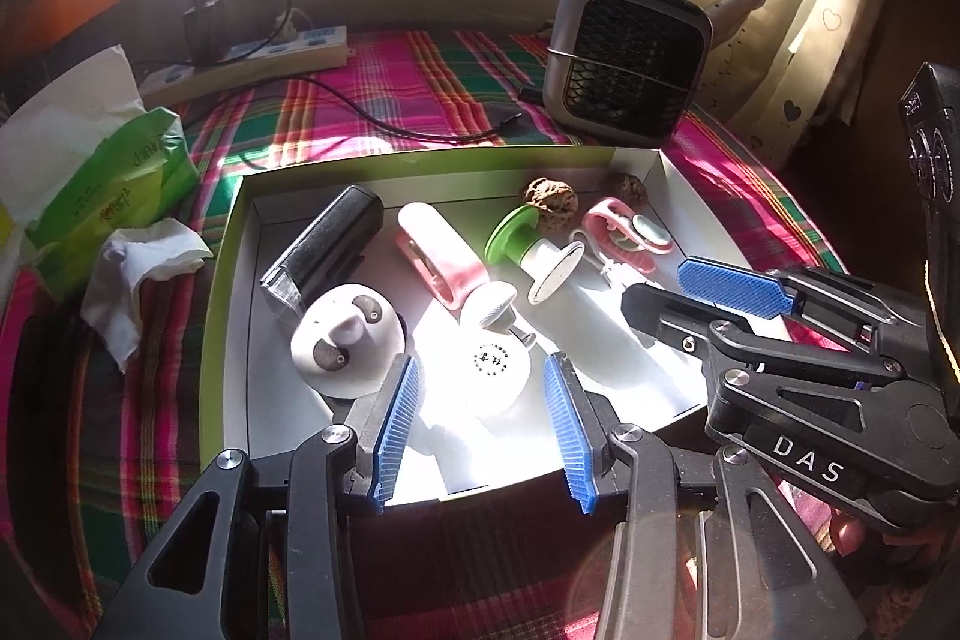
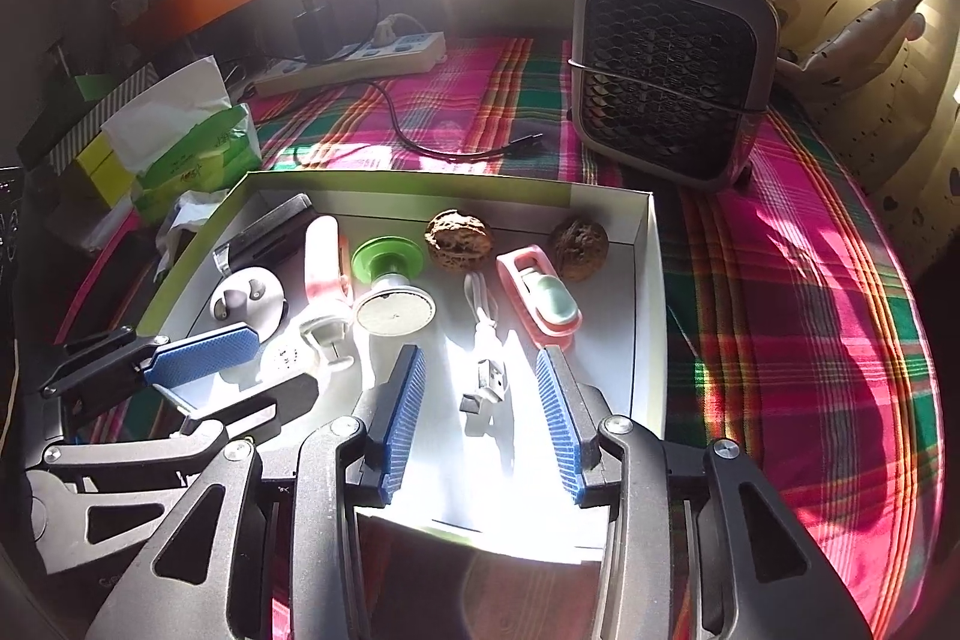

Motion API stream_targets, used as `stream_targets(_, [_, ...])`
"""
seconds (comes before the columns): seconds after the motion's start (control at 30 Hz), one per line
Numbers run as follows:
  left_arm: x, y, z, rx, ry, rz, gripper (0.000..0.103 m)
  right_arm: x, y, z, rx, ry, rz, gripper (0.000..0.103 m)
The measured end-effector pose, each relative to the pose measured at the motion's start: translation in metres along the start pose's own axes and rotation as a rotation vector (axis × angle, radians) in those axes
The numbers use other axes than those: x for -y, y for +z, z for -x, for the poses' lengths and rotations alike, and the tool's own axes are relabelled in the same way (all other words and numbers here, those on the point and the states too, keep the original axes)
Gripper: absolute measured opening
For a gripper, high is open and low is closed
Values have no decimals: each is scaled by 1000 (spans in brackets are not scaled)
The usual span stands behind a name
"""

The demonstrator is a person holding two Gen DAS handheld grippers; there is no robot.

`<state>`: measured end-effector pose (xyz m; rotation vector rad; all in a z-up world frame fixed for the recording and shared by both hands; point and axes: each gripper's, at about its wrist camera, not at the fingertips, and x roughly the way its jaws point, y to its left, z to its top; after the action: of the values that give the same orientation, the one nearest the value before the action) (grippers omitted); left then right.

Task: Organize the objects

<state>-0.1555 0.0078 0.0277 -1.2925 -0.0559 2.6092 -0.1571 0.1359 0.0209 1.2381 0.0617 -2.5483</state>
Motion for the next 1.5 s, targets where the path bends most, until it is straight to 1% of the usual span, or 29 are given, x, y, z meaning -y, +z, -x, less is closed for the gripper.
stream_targets(0.1, [-1,-2,6,8,8,6,42,1,-3,4,7,-10,-10,40])
stream_targets(0.2, [0,-6,13,27,31,-5,42,0,-6,11,16,-14,-19,40])
stream_targets(0.27, [0,-9,18,34,31,-2,42,-1,-9,16,29,-19,-17,40])
stream_targets(0.3, [0,-10,21,41,40,1,42,-2,-10,19,36,-23,-18,40])
stream_targets(0.37, [3,-13,27,68,83,-16,42,-3,-13,24,48,-34,-21,41])
stream_targets(0.47, [3,-18,33,75,79,-12,42,-5,-19,32,61,-36,-28,42])
stream_targets(0.57, [5,-22,39,87,100,-16,42,-8,-25,38,75,-47,-21,45])
stream_targets(0.8, [9,-32,49,103,114,-20,42,-13,-36,52,100,-68,-15,45])
stream_targets(0.93, [11,-38,53,108,142,-22,42,-14,-44,58,105,-81,-23,45])
stream_targets(1.13, [11,-53,54,85,158,-12,42,-17,-58,59,78,-102,-14,45])
stream_targets(1.23, [7,-60,53,69,159,11,42,-16,-66,58,63,-107,-20,46])
stream_targets(1.5, [0,-78,55,52,204,29,42,-13,-84,54,24,-123,-40,46])
